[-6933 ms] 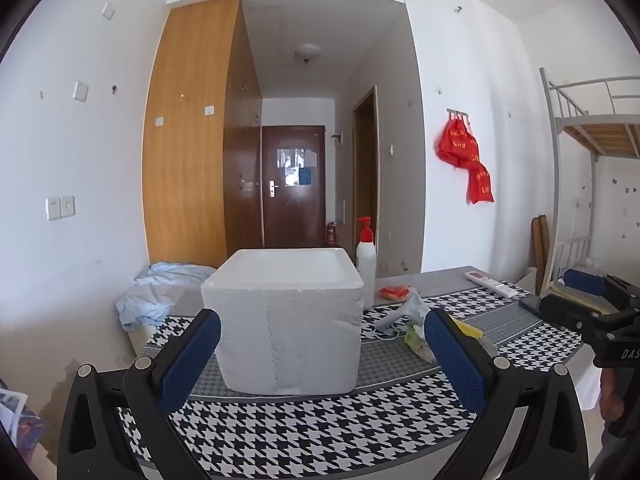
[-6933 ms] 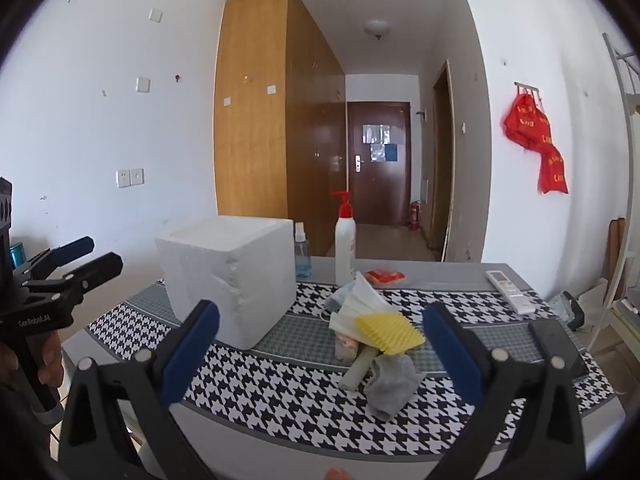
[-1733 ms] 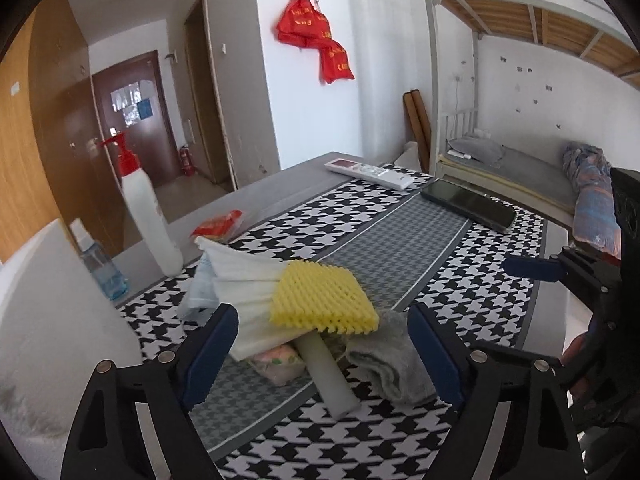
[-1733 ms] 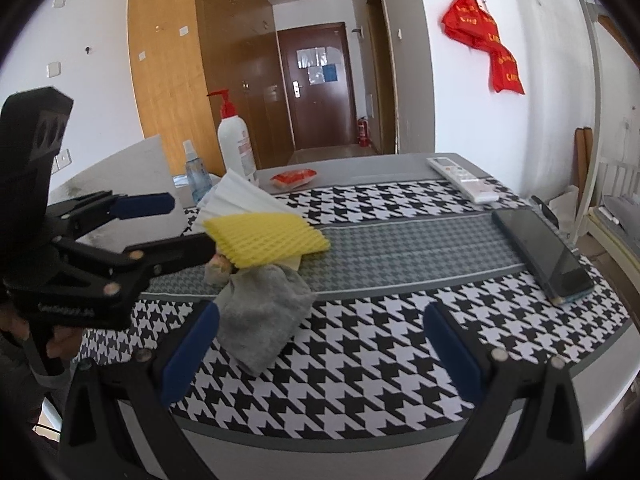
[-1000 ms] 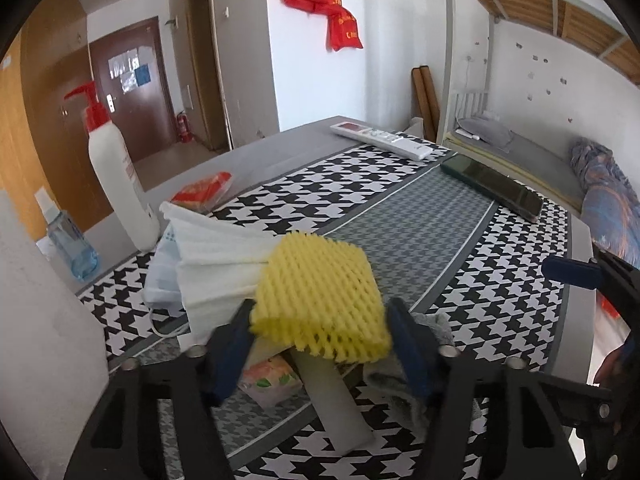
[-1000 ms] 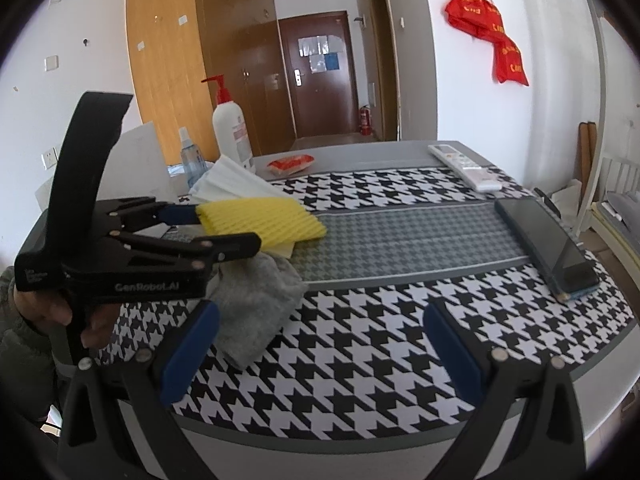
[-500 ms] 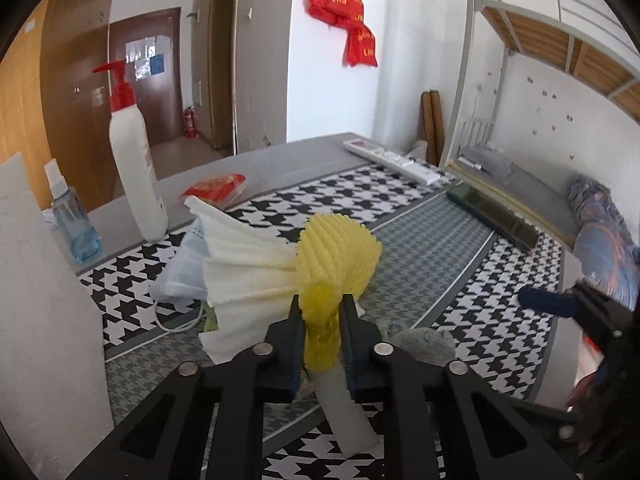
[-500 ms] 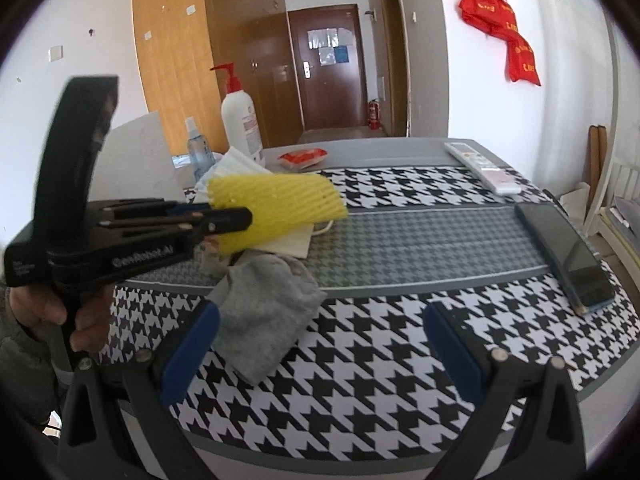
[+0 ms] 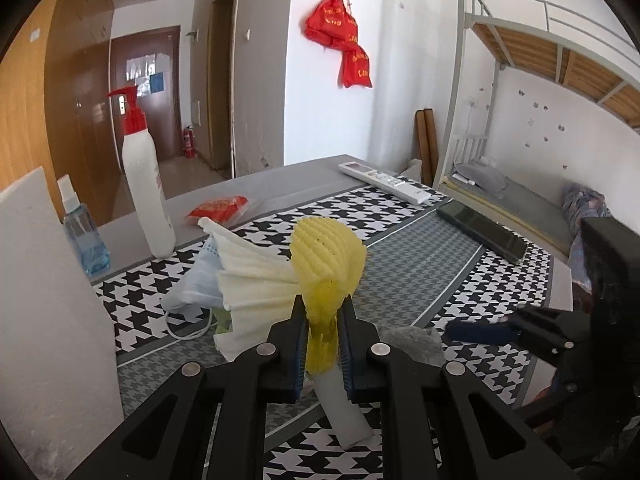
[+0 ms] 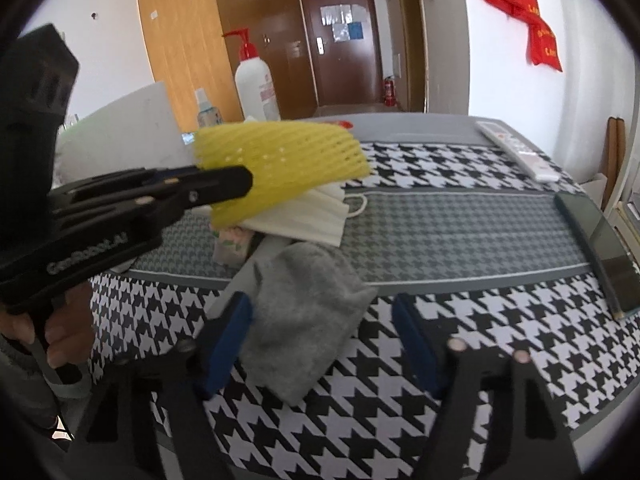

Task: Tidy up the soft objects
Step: 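Lift the yellow mesh sleeve with the left tool while the right tool grasps the grey sock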

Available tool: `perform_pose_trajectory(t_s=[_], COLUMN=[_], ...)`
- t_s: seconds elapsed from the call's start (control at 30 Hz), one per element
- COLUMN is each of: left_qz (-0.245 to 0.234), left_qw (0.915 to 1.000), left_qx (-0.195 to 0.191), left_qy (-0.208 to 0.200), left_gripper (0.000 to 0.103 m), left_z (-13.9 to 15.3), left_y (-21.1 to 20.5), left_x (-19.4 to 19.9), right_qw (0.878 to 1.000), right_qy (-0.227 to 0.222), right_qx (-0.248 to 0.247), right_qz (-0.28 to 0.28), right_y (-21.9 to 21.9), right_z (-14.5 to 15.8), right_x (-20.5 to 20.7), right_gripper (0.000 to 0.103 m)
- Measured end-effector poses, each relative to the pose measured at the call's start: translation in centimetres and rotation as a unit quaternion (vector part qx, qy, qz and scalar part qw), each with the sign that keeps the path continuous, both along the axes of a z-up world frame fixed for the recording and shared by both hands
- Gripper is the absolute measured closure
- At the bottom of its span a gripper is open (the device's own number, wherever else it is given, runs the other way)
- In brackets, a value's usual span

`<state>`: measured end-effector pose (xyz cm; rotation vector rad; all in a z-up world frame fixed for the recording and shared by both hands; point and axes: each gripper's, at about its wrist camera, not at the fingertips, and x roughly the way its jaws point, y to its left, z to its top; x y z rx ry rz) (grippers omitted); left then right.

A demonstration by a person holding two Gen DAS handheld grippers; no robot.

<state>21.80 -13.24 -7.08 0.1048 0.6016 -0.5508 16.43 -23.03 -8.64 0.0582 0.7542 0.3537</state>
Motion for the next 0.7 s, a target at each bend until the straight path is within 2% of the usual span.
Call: perform_pose_trajectory(t_s=[0.07, 0.17, 0.23, 0.3, 0.33, 0.37, 0.5, 0.7], left_qz=[-0.003, -0.003, -0.004, -0.005, -0.006, -0.006, -0.009, 0.001], left_qw=[1.0, 1.0, 1.0, 0.9999, 0.9999, 0.9999, 0.9998, 0.999], left_qx=[-0.003, -0.002, -0.004, -0.009, -0.01, -0.01, -0.011, -0.01], left_qy=[-0.005, -0.007, -0.005, -0.008, -0.01, -0.011, -0.016, -0.044], left_gripper=[0.088, 0.088, 0.088, 0.088, 0.088, 0.088, 0.088, 0.088], left_z=[0.3, 0.4, 0.4, 0.7, 0.8, 0.9, 1.3, 2.8], left_y=[0.1, 0.0, 0.1, 0.1, 0.1, 0.1, 0.3, 1.0], left_x=[-0.3, -0.4, -0.5, -0.6, -0.8, -0.9, -1.5, -3.8], right_qw=[1.0, 1.0, 1.0, 1.0, 1.0, 1.0, 1.0, 1.0], right_qy=[0.008, 0.017, 0.02, 0.024, 0.025, 0.027, 0.023, -0.004], right_qx=[-0.004, -0.003, -0.005, -0.005, -0.005, -0.006, -0.006, -0.004], right_qz=[-0.002, 0.002, 0.002, 0.002, 0.0, -0.001, -0.014, -0.029], right_y=[0.2, 0.5, 0.6, 0.6, 0.7, 0.7, 0.3, -0.5], right_z=[-0.2, -0.4, -0.4, -0.4, -0.5, -0.5, 0.1, 2.1], right_x=[0.2, 0.2, 0.2, 0.2, 0.1, 0.1, -0.4, -2.2], right_gripper=[0.034, 0.044, 0.059, 0.068, 0.076, 0.079, 0.083, 0.083])
